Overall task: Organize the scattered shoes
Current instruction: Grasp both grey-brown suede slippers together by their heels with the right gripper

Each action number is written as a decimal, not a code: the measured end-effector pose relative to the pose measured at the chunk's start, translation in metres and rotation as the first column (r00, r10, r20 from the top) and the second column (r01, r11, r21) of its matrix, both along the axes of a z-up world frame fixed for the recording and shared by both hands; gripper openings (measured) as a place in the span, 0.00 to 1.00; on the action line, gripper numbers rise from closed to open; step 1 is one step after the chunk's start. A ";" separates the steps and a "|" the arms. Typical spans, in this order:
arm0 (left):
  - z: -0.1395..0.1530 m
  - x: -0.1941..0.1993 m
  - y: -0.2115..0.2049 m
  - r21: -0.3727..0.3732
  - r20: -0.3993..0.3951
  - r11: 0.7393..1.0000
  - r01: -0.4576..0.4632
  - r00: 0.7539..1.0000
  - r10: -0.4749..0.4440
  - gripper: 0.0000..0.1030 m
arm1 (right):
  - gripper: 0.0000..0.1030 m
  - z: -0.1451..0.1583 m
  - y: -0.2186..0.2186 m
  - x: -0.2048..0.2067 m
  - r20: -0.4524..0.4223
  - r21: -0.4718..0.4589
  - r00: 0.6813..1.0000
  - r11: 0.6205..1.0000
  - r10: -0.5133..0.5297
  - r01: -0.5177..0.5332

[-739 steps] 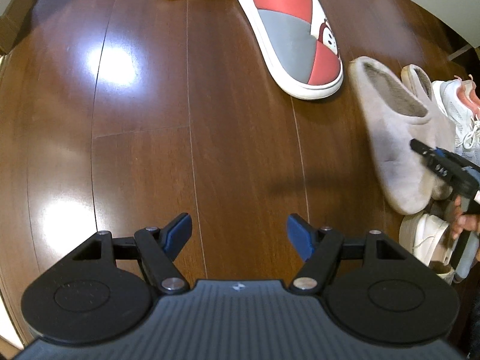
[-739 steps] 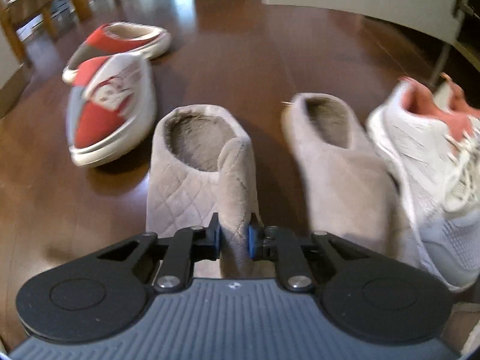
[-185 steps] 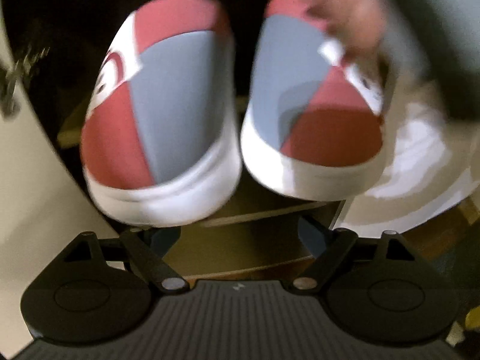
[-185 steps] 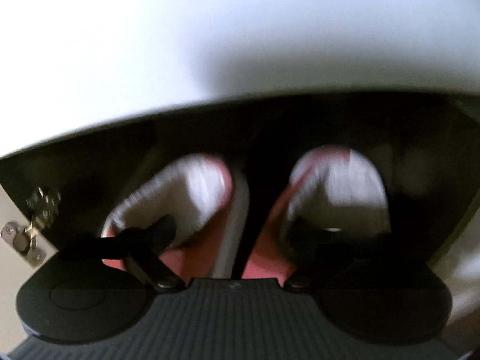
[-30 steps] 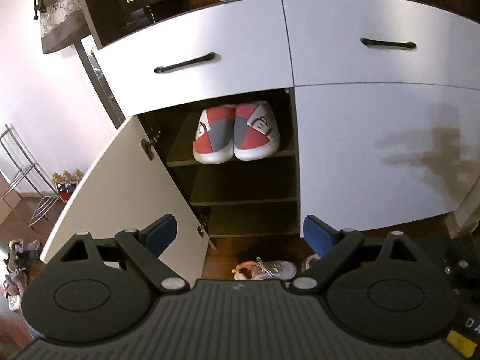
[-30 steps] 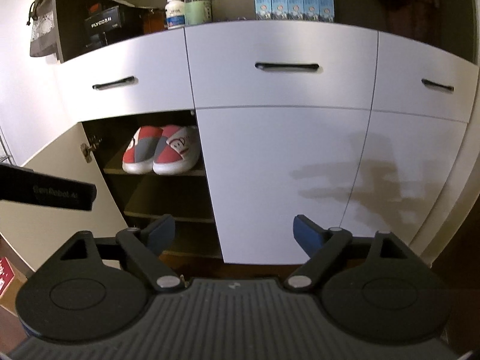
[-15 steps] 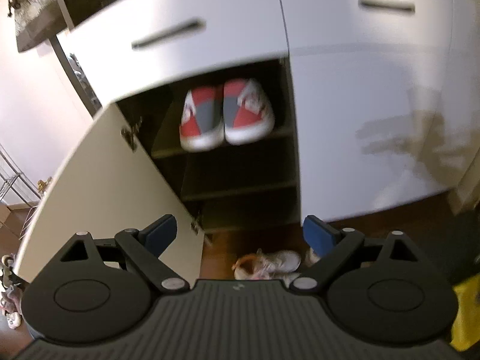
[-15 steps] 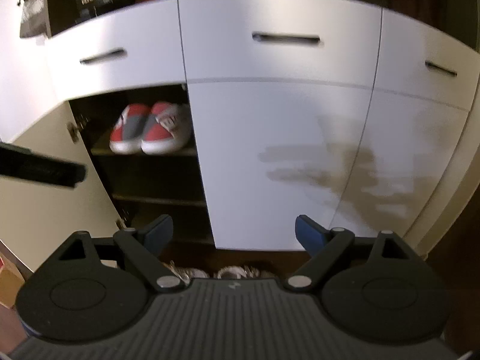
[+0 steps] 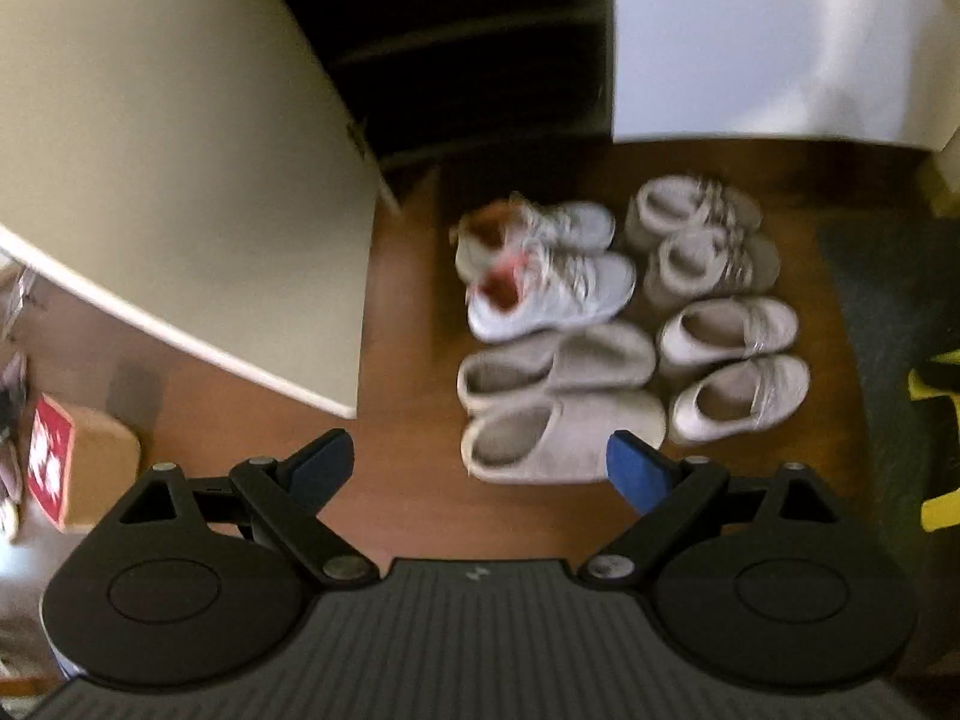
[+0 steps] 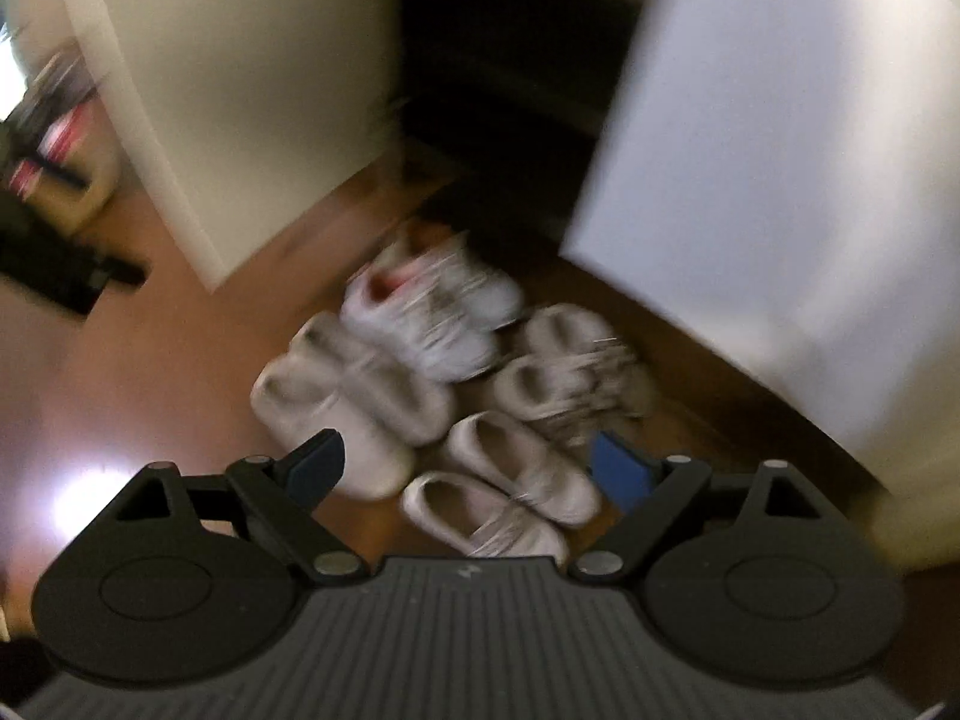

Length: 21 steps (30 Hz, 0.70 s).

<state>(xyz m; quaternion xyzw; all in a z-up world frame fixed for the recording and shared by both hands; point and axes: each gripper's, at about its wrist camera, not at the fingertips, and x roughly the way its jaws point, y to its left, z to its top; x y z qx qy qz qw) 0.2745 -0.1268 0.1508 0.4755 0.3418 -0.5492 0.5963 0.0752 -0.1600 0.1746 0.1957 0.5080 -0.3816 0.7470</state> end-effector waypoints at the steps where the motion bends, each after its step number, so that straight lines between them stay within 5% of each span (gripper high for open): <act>1: -0.011 0.003 0.001 0.006 -0.002 1.000 -0.016 1.000 0.016 0.91 | 0.85 -0.013 -0.002 0.006 -0.004 0.013 0.999 0.999 0.042 -0.042; 6: -0.067 0.016 0.001 0.032 -0.008 0.993 -0.113 0.994 0.113 0.91 | 0.84 -0.112 -0.030 0.056 -0.022 0.081 0.948 0.945 0.319 -0.316; 10: -0.115 0.026 -0.001 0.052 -0.013 0.979 -0.196 0.980 0.197 0.91 | 0.77 -0.219 -0.075 0.110 -0.052 0.108 0.853 0.852 0.519 -0.512; 14: -0.153 0.029 -0.004 0.063 -0.016 0.958 -0.281 0.959 0.282 0.91 | 0.71 -0.286 -0.109 0.141 -0.042 0.101 0.814 0.813 0.579 -0.573; 21: -0.205 0.032 -0.003 0.092 -0.035 0.909 -0.406 0.911 0.411 0.91 | 0.65 -0.365 -0.134 0.178 0.008 0.152 0.801 0.791 0.599 -0.593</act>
